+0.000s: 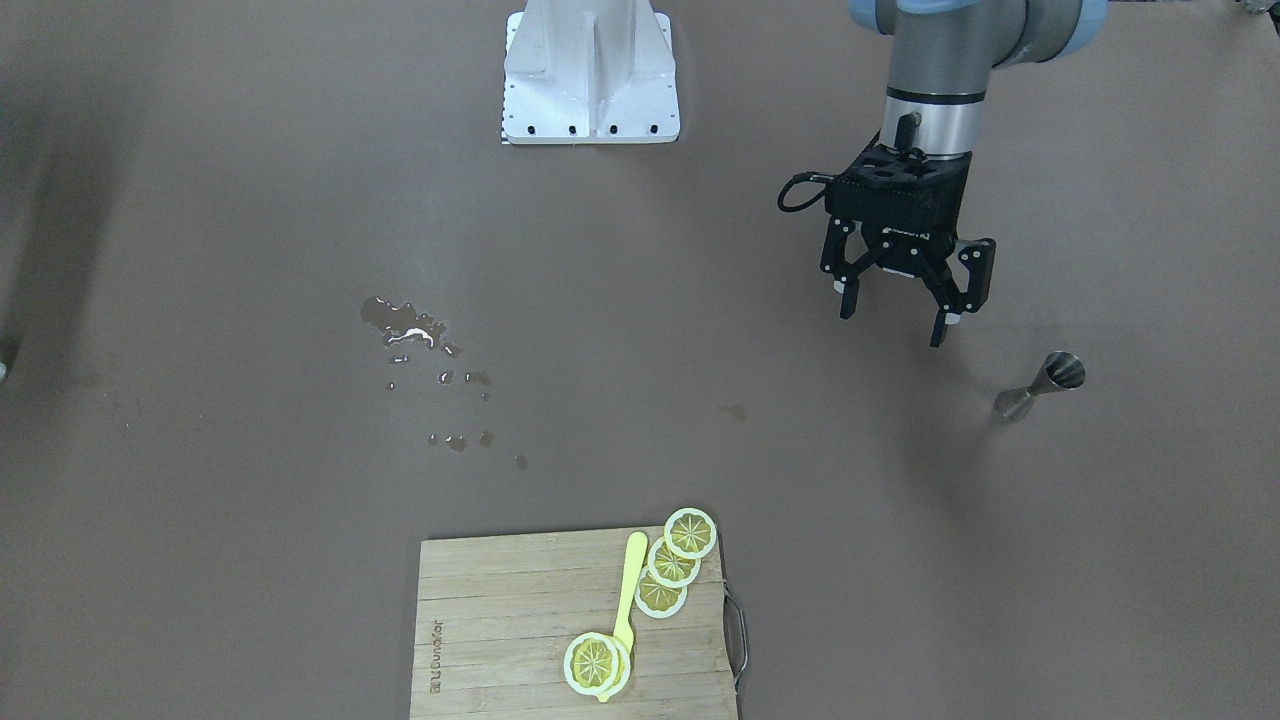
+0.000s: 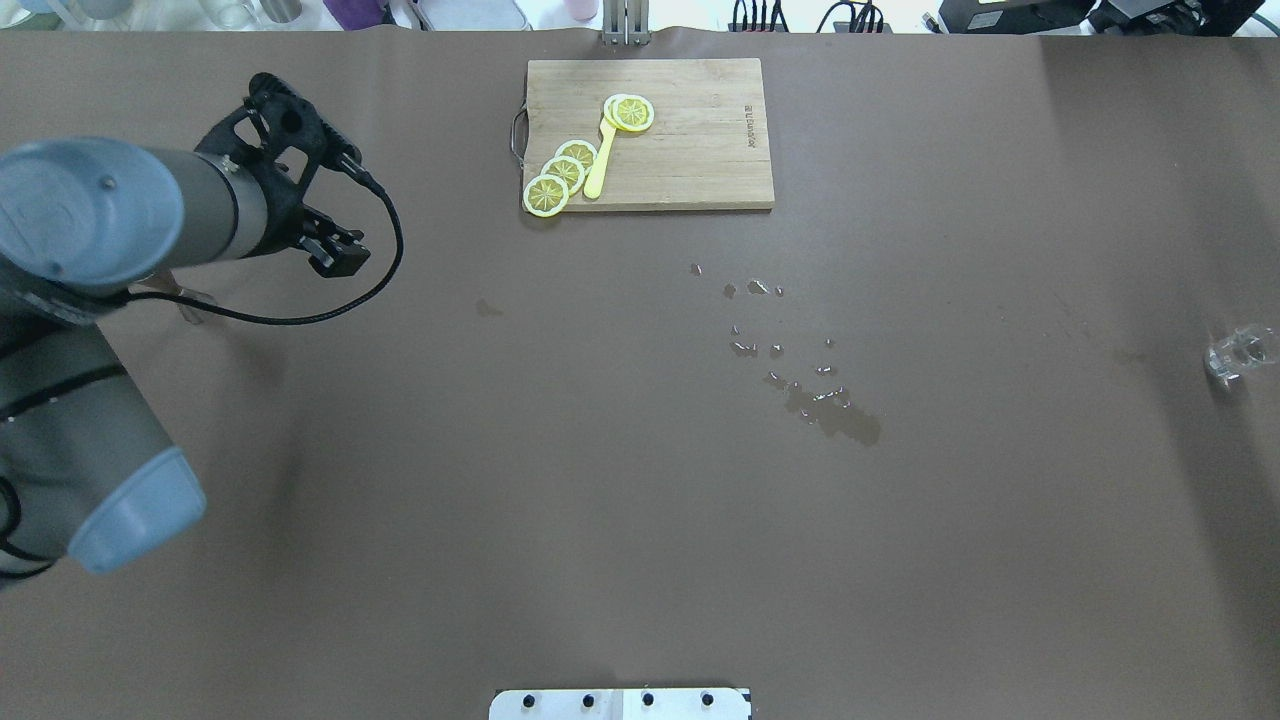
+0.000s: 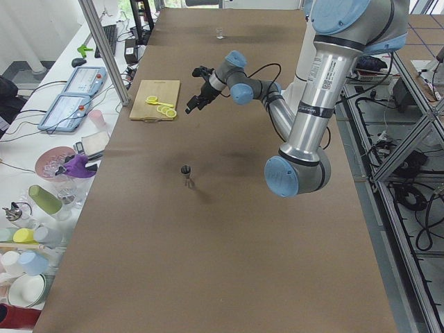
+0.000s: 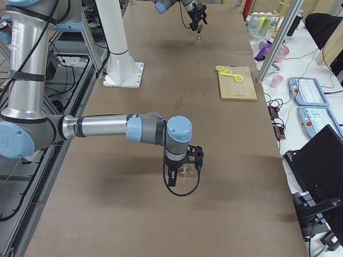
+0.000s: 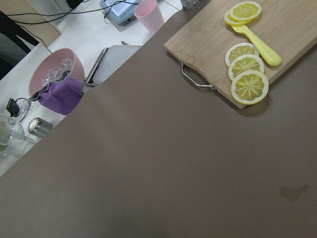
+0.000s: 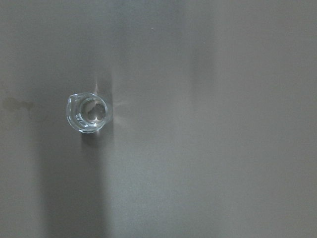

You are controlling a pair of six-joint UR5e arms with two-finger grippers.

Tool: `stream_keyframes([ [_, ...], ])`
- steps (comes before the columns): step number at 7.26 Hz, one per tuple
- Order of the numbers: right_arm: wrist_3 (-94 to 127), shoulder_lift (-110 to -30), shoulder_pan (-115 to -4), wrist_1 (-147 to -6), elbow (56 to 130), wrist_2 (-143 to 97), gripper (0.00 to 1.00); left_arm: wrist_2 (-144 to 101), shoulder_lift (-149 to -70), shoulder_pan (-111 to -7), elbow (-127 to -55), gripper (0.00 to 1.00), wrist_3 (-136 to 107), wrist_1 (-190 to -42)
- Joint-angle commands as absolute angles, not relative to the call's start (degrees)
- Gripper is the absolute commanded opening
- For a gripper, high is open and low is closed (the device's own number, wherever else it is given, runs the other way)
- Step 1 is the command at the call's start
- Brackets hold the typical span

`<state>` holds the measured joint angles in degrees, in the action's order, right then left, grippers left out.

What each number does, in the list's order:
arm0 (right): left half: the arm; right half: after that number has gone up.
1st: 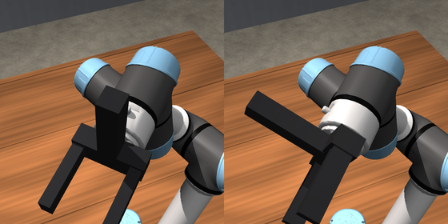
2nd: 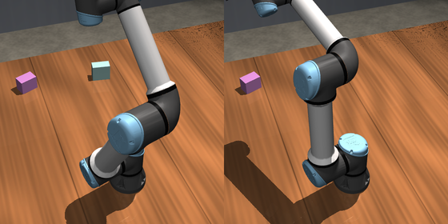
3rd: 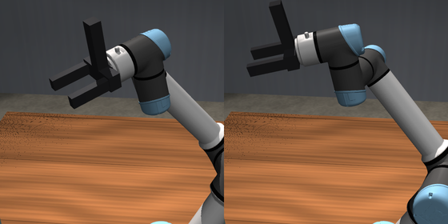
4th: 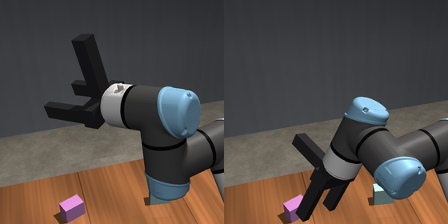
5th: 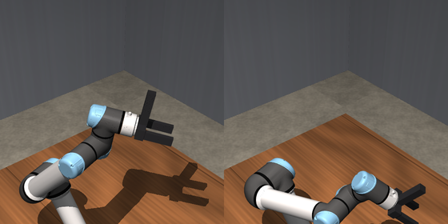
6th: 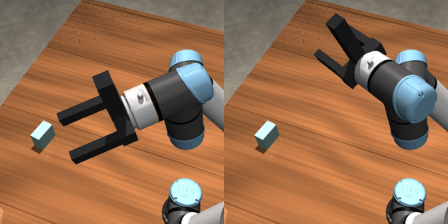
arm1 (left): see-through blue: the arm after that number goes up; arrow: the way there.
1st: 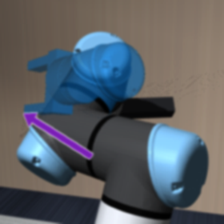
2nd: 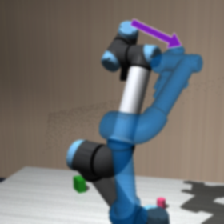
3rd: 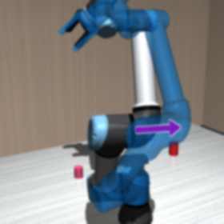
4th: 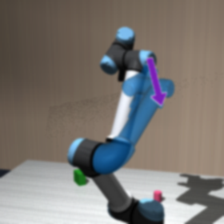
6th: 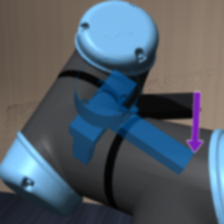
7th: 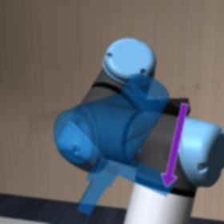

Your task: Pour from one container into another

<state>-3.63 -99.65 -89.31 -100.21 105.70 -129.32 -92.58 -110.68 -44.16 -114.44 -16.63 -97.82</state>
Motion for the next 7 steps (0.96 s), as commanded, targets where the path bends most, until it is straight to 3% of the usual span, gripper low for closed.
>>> stream_keyframes([
  [1, -3.8, -99.1, -87.9, -99.7, 106.6, -129.3, 1.0, -110.0, -110.2, -55.1, -111.2, 0.95, -6.4, -97.8],
  [5, -3.6, -97.6, -87.9, -99.6, 106.3, -129.1, 1.0, -125.7, -102.0, -77.5, -104.9, 0.97, 6.4, -97.7],
  [7, -3.2, -95.9, -87.4, -99.7, 106.3, -129.4, 1.0, -133.4, -92.4, -84.8, -103.9, 0.97, 8.4, -97.4],
])
